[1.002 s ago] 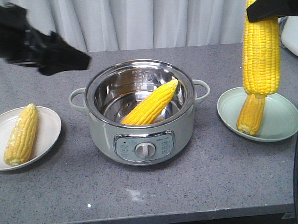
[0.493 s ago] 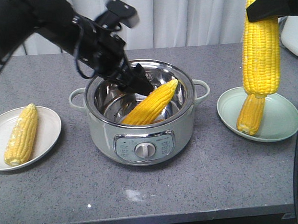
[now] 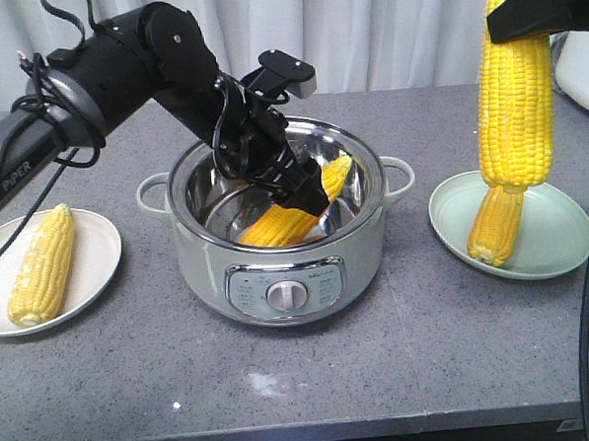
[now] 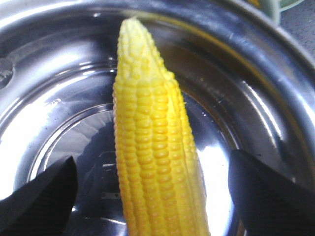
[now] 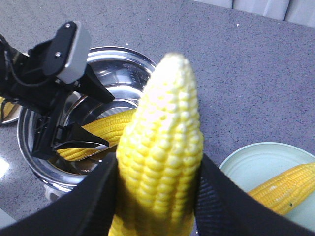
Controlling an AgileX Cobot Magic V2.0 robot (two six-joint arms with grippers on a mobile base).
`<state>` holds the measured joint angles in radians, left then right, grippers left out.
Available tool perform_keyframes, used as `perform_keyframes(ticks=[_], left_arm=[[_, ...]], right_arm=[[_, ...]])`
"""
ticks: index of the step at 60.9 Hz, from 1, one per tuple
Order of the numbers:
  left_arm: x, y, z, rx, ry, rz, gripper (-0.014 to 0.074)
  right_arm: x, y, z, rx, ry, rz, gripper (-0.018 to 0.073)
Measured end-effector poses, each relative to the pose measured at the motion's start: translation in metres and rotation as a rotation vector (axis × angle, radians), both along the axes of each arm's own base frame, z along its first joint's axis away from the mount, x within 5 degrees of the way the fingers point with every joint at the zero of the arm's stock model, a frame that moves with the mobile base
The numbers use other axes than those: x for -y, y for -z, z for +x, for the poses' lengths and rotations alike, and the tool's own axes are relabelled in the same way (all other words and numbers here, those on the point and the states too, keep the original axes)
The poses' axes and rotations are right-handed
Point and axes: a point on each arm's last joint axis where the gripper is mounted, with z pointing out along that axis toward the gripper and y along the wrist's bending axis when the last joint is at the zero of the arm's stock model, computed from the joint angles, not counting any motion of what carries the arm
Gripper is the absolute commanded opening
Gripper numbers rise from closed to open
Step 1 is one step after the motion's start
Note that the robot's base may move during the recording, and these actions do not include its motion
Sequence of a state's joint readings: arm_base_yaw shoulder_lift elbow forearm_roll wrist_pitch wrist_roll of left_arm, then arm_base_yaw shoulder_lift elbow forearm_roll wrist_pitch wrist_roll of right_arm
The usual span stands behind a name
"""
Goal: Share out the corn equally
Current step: 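Reach the left gripper into the pot and grasp the last corn cob, then lift the corn cob out of the pot with the left gripper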
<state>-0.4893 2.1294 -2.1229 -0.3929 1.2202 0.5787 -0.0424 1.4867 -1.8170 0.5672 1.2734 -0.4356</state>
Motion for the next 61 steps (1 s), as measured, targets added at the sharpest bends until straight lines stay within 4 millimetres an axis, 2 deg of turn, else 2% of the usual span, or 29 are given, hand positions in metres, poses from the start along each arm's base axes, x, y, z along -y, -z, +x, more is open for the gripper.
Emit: perform_keyframes(ticks=[13, 20, 25, 42, 50, 54, 61], left_arm=[[0.004, 0.016, 0.008, -0.015, -0.02, 0.008, 0.0589], [0.005, 0.027, 0.011, -0.034, -0.02, 0.02, 0.0551], [0.006, 0.031, 0.012, -0.045, -0.021, 0.025, 0.0489], [0.007, 0.03, 0.011, -0.042, -0.019, 0.026, 0.0149], [0.005, 0.015, 0.011, -0.012, -0.041, 0.025, 0.0053], [0.002, -0.002, 0.01, 0.018, -0.069, 0.017, 0.0035], [-0.012, -0.044, 0.004, 0.089, -0.145, -0.017, 0.0036]], right_arm=[[0.0, 0.0, 0.0, 0.0, 0.0, 0.0, 0.0186], [0.0, 0.0, 0.0, 0.0, -0.001, -0.001, 0.0186], [0.0, 0.0, 0.0, 0.0, -0.001, -0.001, 0.0186], [0.0, 0.0, 0.0, 0.0, -0.001, -0.001, 0.0186], [0.0, 0.0, 0.0, 0.0, -0.001, -0.001, 0.0186], [0.0, 0.0, 0.0, 0.0, -0.001, -0.001, 0.0186], [0.0, 0.0, 0.0, 0.0, -0.001, -0.001, 0.0186]])
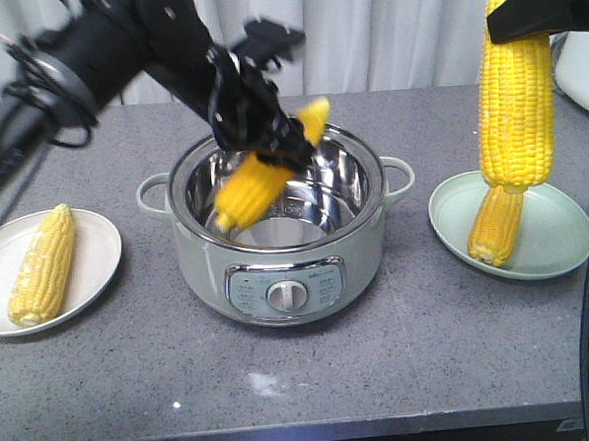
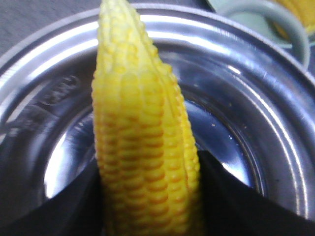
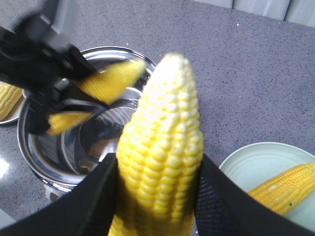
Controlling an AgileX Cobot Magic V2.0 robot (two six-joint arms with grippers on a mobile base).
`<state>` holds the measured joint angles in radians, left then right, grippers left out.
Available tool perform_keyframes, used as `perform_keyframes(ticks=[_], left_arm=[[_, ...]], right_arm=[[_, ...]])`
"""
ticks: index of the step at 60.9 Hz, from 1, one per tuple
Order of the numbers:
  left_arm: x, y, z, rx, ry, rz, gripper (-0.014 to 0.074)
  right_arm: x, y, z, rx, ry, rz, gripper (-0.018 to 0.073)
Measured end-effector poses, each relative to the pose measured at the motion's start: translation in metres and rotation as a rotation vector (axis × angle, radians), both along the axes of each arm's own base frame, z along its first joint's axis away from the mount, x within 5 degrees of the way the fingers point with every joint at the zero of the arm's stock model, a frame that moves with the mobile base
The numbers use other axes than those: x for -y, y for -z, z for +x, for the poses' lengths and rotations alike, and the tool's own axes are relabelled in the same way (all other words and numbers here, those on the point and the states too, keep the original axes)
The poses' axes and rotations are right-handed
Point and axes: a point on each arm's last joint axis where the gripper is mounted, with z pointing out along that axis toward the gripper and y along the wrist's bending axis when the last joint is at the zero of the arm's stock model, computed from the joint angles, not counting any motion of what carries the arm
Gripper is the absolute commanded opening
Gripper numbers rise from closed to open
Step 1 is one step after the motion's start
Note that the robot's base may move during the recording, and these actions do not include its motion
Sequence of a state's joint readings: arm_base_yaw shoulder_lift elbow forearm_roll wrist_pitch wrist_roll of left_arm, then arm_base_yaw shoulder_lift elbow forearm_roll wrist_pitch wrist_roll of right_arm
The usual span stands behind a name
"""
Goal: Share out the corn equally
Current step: 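Lift the corn cob out of the pot with the left gripper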
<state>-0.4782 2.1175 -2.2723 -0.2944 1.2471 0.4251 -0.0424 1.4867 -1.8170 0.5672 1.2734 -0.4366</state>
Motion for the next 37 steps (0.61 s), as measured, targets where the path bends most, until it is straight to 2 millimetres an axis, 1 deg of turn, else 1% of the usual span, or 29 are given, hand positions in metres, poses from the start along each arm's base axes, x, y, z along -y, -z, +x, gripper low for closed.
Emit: perform_keyframes(ticks=[1, 5, 9, 14, 17, 29, 33, 37], left_arm=[[-0.003, -0.009, -0.002, 0.014, -0.016, -0.012, 0.0037], [-0.015, -0.033, -0.006, 0.056, -0.068, -0.041, 0.0038], [-0.032, -0.058, -0.013, 0.095, -0.131, -0.078, 0.0041], [-0.058, -0.089, -0.024, 0.14, -0.203, -0.117, 0.0041], [-0.072, -0.104, -0.031, 0.163, -0.239, -0.135, 0.0041], [-0.121, -0.153, -0.063, 0.264, -0.36, -0.196, 0.0043], [-0.133, -0.167, -0.075, 0.295, -0.391, -0.216, 0.0043], [-0.143, -0.175, -0.085, 0.311, -0.414, -0.226, 0.0045]], right_arm=[[0.0, 0.0, 0.0, 0.0, 0.0, 0.0, 0.0186], [0.0, 0.0, 0.0, 0.0, 0.0, -0.001, 0.0186], [0.0, 0.0, 0.0, 0.0, 0.0, -0.001, 0.0186], [0.0, 0.0, 0.0, 0.0, 0.001, -0.002, 0.0186], [0.0, 0.0, 0.0, 0.0, 0.001, -0.002, 0.0186], [0.0, 0.0, 0.0, 0.0, 0.001, -0.003, 0.0186], [0.0, 0.0, 0.0, 0.0, 0.001, -0.003, 0.0186], [0.0, 0.0, 0.0, 0.0, 0.001, -0.003, 0.0186]])
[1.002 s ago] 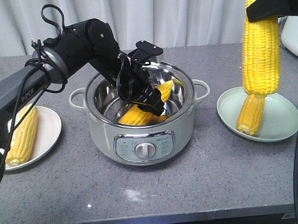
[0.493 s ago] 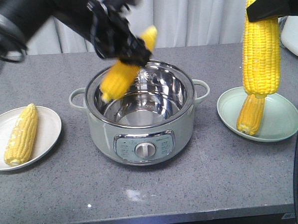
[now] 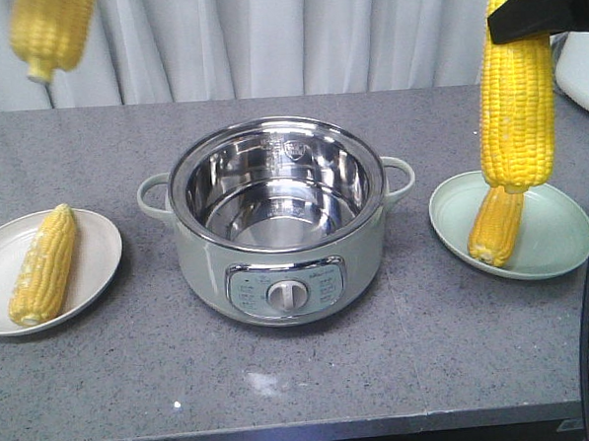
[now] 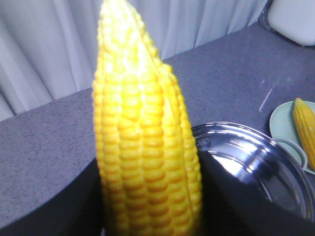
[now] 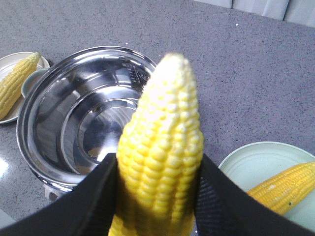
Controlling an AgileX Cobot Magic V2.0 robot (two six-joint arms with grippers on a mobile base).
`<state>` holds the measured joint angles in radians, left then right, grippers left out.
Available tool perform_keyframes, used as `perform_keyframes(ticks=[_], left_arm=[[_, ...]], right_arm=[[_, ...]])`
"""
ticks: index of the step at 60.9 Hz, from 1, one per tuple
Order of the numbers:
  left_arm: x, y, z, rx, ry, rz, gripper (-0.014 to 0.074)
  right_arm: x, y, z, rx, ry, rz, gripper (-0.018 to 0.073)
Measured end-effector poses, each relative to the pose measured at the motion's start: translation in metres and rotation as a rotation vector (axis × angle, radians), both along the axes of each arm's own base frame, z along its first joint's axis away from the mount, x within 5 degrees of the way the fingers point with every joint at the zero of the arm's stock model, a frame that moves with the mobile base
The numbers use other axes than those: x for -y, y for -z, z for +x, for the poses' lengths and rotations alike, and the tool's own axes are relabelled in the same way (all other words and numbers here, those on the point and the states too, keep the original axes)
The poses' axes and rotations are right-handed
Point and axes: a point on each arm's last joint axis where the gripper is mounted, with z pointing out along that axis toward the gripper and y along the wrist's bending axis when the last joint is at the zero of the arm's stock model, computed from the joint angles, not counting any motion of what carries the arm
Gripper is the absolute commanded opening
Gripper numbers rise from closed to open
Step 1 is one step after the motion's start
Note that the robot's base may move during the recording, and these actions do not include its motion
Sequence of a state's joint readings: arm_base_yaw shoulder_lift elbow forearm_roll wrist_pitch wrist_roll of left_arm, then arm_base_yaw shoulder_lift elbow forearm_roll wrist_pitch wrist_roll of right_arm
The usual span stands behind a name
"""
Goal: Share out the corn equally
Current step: 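Lift the corn cob out of the pot with the left gripper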
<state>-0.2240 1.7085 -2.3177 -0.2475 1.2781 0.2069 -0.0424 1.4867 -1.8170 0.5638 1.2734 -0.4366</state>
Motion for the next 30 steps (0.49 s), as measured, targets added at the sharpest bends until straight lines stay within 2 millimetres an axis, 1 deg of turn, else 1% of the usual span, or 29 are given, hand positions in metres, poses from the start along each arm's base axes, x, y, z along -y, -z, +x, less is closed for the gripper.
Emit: perform_keyframes(ticks=[4, 8, 19, 30], left_arm=[[-0.007, -0.003, -0.009, 0.0, -0.019, -0.003, 0.0048], [-0.013, -0.002, -0.017, -0.013, -0.039, 0.003, 0.0048], [-0.026, 0.012, -0.04, -0.072, -0.087, 0.026, 0.0053], [-0.041, 0.026, -0.069, -0.035, -0.161, 0.01, 0.0055]], right_arm=[[0.0, 0.0, 0.0, 0.0, 0.0, 0.0, 0.0186], [0.0, 0.0, 0.0, 0.0, 0.0, -0.001, 0.0186], [0.0, 0.0, 0.0, 0.0, 0.001, -0.003, 0.0186], [0.0, 0.0, 0.0, 0.0, 0.001, -0.003, 0.0186]])
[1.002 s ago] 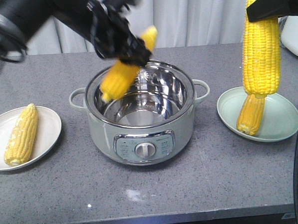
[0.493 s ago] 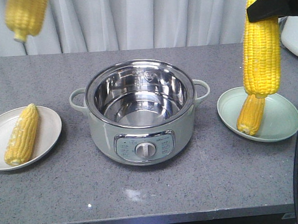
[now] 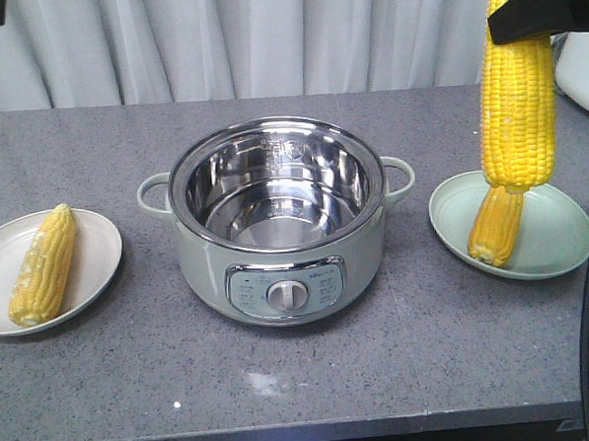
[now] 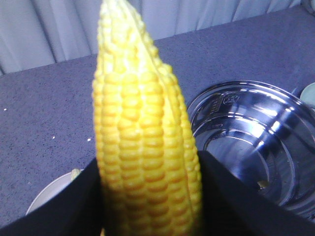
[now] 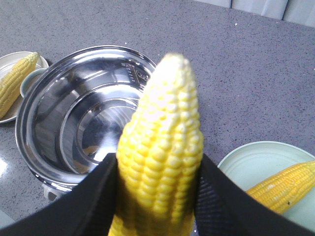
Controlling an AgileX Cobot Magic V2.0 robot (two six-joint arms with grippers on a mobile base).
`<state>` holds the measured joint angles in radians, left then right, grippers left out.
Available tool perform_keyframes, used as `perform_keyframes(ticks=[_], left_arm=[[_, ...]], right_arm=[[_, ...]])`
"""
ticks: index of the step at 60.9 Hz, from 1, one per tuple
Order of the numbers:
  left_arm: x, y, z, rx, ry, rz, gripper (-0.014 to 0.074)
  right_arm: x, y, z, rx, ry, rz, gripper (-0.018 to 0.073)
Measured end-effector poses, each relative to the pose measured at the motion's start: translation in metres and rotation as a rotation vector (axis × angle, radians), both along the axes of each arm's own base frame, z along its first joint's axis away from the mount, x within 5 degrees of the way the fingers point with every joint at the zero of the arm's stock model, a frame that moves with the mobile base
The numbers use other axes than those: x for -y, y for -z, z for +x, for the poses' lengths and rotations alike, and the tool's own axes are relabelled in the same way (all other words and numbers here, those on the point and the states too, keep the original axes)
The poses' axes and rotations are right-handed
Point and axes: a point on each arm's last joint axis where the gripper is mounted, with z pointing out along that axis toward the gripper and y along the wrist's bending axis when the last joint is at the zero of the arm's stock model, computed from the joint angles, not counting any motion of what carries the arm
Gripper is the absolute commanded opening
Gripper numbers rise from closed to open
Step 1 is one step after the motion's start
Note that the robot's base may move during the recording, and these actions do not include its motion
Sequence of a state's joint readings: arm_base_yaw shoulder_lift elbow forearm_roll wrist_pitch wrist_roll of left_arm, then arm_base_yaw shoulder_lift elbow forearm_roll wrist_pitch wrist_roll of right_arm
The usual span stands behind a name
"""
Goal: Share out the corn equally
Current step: 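Lift the corn cob out of the pot with the left gripper, then drive the base to the counter with the empty cream and green plates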
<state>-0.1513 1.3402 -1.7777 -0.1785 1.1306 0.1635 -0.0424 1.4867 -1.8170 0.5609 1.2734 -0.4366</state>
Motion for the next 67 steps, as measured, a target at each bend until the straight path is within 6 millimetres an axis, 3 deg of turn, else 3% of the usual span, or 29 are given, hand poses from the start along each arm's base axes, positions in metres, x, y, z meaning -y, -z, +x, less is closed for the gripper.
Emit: perform_keyframes(ticks=[15, 23, 67], left_arm=[[-0.017, 0.03, -0.031, -0.006, -0.124, -0.011, 0.0055], [-0.022, 0.033, -0.041, 0.013, -0.167, -0.005, 0.0055], [-0.023, 0.03, -0.044, 0.04, -0.181, -0.008, 0.0055]], right_arm=[[0.0, 0.0, 0.0, 0.0, 0.0, 0.0, 0.0186], [0.0, 0.0, 0.0, 0.0, 0.0, 0.0, 0.0186], [0.0, 0.0, 0.0, 0.0, 0.0, -0.001, 0.0186]])
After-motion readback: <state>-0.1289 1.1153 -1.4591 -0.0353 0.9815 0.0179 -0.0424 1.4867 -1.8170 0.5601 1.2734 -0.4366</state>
